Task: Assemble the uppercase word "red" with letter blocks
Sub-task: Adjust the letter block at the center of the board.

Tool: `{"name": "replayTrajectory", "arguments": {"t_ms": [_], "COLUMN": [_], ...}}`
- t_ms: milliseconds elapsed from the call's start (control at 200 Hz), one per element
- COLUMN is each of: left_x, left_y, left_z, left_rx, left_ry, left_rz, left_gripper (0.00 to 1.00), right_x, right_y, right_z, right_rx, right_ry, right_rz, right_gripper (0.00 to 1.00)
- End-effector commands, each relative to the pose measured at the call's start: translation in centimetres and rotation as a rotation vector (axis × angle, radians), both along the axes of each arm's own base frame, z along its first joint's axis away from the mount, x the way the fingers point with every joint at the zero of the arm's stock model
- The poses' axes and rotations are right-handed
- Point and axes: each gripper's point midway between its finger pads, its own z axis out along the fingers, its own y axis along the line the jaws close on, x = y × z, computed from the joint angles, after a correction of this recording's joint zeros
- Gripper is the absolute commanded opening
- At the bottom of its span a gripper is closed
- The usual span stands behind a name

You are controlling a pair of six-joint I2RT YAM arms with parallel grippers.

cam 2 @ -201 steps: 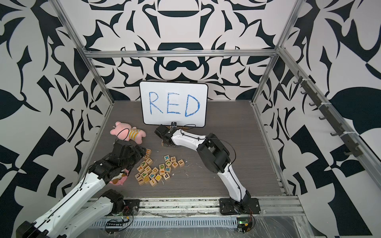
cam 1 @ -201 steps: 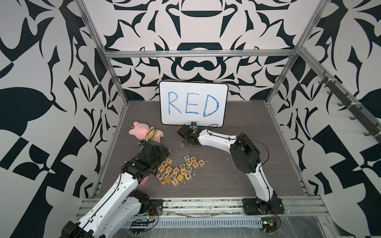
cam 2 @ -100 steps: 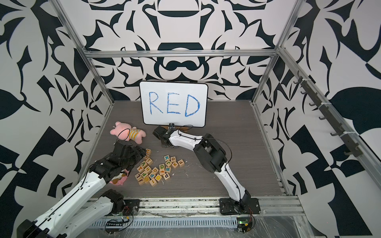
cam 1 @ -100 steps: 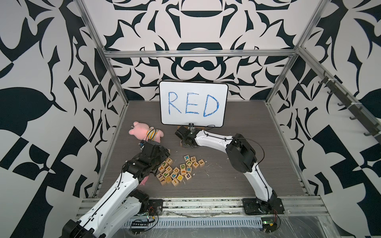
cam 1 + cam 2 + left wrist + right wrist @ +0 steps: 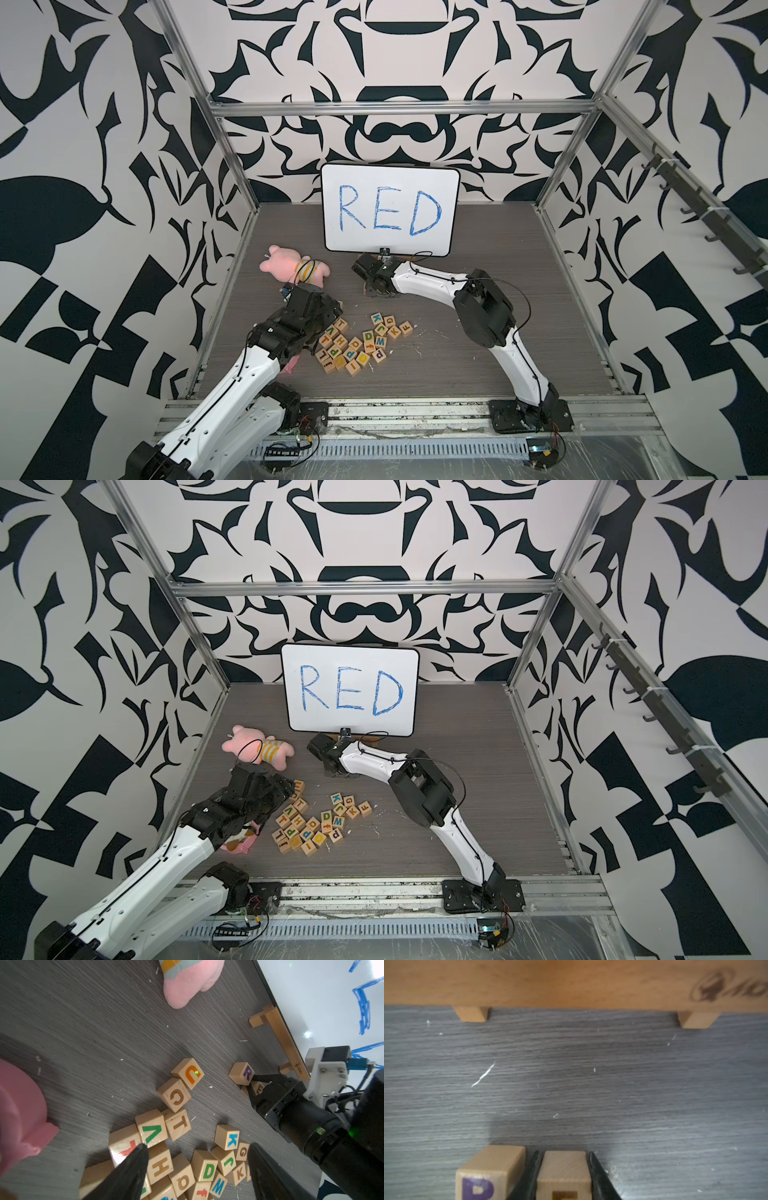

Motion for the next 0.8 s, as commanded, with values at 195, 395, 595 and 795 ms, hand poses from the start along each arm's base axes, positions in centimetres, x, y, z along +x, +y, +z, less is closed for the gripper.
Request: {"name": "replayTrajectory", "arguments": {"t_ms": [195, 395, 595, 795], "left_x": [-0.2, -0.1, 0.0, 0.1], "left_y": [0.1, 0.1, 0.0, -0.1], "left_z": [0.0, 0.2, 0.3, 0.1], "left_rx": [0.014, 0.01, 0.011, 0.01], "left_ry": [0.004, -0.001, -0.004, 0.002], "left_rz": [-0.008, -0.009, -0.009, -0.014], "left_gripper": [0.8, 0.8, 0.8, 0.8], "right_x": [0.8, 1.0, 1.3, 1.3], "right_y": [0.4, 0.5, 0.4, 0.5], "right_z": [2.0, 2.6, 3.3, 3.0], "right_rx": [0.006, 0.014, 0.016, 0.013], "right_ry": [-0.041, -0.056, -0.077, -0.073], "right_rz": [-0.004, -0.008, -0.014, -0.015], "right_gripper": [0.39, 0.39, 0.32, 0.3]}}
